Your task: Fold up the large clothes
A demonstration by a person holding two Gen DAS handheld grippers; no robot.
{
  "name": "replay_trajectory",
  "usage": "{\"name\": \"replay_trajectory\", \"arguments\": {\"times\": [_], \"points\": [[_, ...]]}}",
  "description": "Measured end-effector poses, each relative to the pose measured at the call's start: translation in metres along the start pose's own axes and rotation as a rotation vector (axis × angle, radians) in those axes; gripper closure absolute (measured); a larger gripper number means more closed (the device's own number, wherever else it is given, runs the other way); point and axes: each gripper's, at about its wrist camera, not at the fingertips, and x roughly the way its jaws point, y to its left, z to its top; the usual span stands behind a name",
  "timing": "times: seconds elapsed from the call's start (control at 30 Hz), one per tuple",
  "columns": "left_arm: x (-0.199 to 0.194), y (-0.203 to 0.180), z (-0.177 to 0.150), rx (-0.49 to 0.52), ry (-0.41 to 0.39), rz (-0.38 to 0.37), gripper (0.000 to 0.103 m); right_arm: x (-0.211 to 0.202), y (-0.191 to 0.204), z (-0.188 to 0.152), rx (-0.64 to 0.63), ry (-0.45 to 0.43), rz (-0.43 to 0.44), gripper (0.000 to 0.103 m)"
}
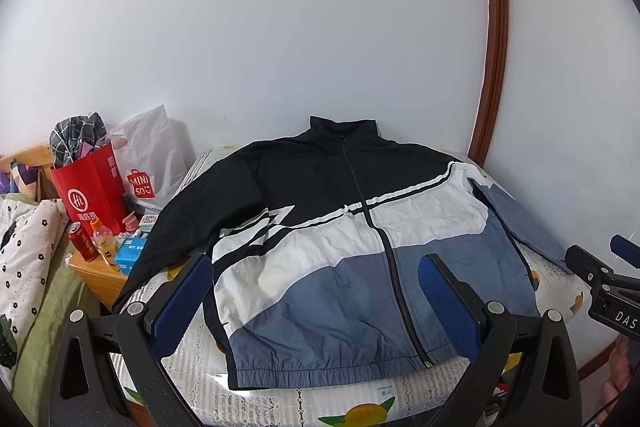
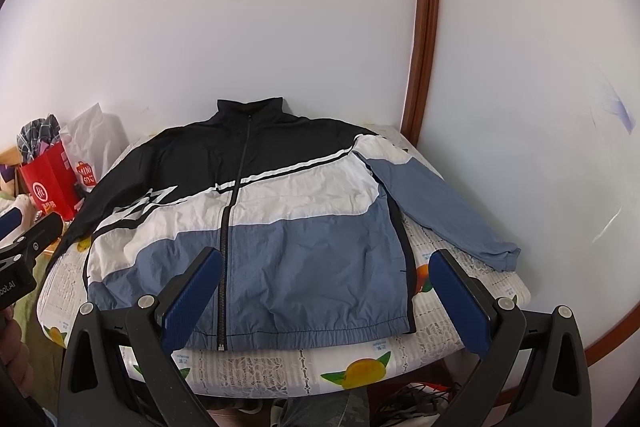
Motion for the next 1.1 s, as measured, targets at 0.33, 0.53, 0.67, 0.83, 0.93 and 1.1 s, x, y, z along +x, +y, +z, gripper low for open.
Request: {"name": "replay_trajectory", "arguments": {"times": [0.33,0.53,0.67,0.83,0.93,1.1], "points": [[-0.0013,-0.0016,-0.0011,-0.007,0.000,-0.007,0.000,-0.0001,-0.0019,-0.0025,0.011,0.000,0.001,0.001],[-0.0038,-0.0048,-0.0004,0.002,-0.006,-0.010,0.000,-0.0002,-0.0033,-0.0038,0.016,-0.002,0.005,0.001],[-0.0042,-0.0049,-0.0011,-0.004,-0.005,-0.007,0.000,0.0000,-0.0039,-0.0038,0.013,-0.001,0.006,0.001],[-0.0050,-0.0075,-0.0015,0.018,-0.012,0.029,0.000,-0.0006,-0.0040,-0.0036,0.014,-0.003,0.008,0.001],[-0.0044,-0.0078,-0.0013,0.023,-0.004,0.028,0.000,-0.0004,-0.0042,-0.0033,0.012,-0.001,0.011,0.001],[-0.0044,-0.0080,-0.0009,0.025,-0.006,0.035,0.000,0.0007,-0.0035,-0.0028,0.014,-0.001,0.011,0.001]]}}
